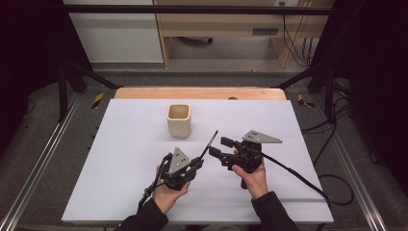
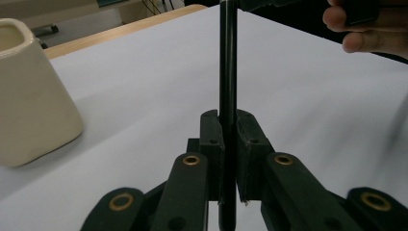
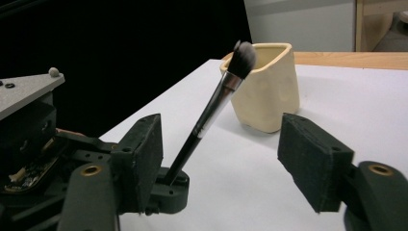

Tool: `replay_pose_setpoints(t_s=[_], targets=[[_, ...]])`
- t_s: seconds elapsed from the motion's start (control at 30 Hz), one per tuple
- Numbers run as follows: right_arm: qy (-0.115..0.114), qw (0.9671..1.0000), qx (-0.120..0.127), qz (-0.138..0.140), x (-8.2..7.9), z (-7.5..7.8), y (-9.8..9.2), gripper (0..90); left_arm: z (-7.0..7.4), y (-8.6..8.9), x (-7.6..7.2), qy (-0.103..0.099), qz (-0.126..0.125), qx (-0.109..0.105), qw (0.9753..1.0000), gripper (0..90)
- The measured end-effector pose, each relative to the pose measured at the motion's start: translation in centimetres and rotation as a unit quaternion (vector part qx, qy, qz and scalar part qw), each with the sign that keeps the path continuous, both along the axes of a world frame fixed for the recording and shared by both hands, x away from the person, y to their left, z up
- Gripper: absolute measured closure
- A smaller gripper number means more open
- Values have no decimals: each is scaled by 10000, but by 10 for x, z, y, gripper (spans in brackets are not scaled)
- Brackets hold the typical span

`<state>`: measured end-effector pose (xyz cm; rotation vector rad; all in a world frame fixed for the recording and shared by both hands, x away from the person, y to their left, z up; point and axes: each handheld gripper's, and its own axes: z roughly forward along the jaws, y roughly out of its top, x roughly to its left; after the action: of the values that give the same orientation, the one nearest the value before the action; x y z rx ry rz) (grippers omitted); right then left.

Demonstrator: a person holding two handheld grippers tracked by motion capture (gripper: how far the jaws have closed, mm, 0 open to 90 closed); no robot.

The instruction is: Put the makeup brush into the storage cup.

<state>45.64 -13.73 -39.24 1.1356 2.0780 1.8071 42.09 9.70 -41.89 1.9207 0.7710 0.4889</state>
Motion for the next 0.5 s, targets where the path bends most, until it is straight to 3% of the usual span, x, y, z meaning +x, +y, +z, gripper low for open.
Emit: replay_pose_setpoints(t_s=[0.27, 0.5], targets=[[28, 10000, -6, 54, 0, -1, 0, 451, -2, -6, -5, -8, -108, 53, 9999, 834], [80, 9998, 40, 162, 0, -3, 1, 596, -4, -10, -7, -2, -154, 61, 9999, 834]])
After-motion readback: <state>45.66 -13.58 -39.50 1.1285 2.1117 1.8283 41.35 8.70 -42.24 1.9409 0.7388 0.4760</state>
